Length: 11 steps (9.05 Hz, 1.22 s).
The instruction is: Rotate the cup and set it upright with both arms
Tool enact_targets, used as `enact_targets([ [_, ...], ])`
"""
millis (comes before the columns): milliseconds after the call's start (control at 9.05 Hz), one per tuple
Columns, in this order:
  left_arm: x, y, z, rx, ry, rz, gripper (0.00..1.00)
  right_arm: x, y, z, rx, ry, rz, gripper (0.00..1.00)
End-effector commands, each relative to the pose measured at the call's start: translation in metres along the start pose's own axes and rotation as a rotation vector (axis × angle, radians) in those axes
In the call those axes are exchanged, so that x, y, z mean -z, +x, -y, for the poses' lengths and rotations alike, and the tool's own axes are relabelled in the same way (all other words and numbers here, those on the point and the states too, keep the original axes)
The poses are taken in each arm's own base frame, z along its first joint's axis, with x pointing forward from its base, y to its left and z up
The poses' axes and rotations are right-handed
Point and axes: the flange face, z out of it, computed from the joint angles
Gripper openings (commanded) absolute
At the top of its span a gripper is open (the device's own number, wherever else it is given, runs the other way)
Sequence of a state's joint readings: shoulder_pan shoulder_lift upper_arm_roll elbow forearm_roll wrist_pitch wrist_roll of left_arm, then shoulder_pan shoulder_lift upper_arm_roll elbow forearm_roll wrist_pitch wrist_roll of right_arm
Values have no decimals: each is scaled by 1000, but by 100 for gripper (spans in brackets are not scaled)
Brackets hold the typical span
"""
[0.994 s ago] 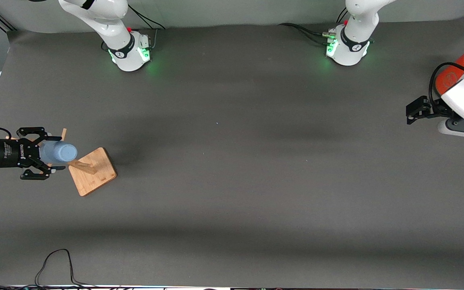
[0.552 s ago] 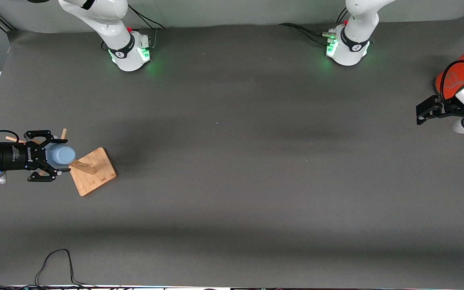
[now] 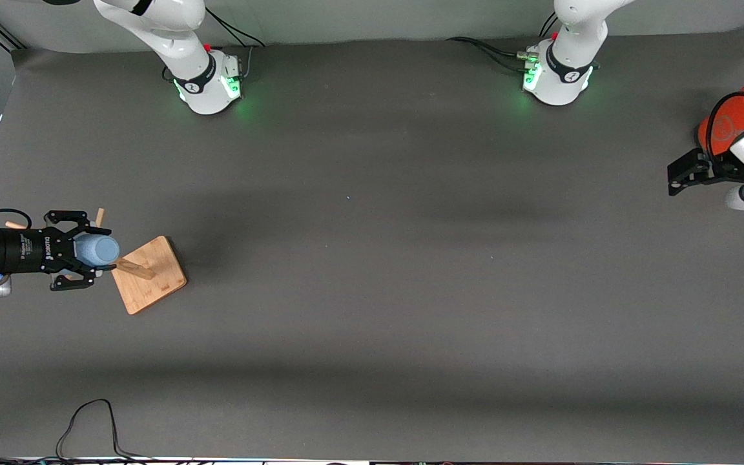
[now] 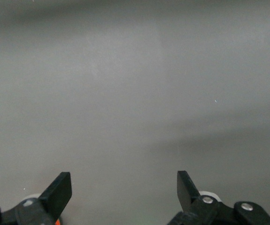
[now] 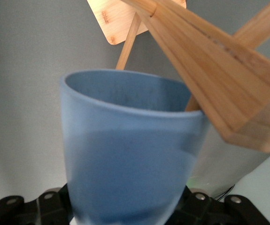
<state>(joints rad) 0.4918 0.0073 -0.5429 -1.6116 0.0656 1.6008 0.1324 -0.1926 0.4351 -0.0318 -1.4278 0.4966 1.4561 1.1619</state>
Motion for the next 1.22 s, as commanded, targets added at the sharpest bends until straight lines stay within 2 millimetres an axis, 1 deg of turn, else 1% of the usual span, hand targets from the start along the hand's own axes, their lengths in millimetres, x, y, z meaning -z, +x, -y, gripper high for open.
enact_targets([
  [0,9,-5,-8,-14,21,8,100,5,-9,2,-9,22,14,69],
  [221,12,-5,-7,-11,25,-7,100,11,-17,2,-9,38,26,66],
  [331,16,-6,-9,-14,31,-13,100,12,-22,3,0,40,26,56],
  [442,16,-5,-13,-22,33,-21,100,17,-27,4,7,49,21,46],
  [552,16,-4,-16,-28,34,-24,100,19,-29,4,2,54,19,41],
  [663,16,-4,-24,-41,36,-19,100,24,-33,5,9,63,14,32],
  [884,15,-3,-37,-66,41,-11,100,28,-46,7,26,72,5,31],
  [994,14,-2,-41,-74,39,-12,100,32,-55,7,38,79,-1,31],
  [1105,15,-2,-39,-73,42,-15,100,35,-59,5,45,84,-3,31],
])
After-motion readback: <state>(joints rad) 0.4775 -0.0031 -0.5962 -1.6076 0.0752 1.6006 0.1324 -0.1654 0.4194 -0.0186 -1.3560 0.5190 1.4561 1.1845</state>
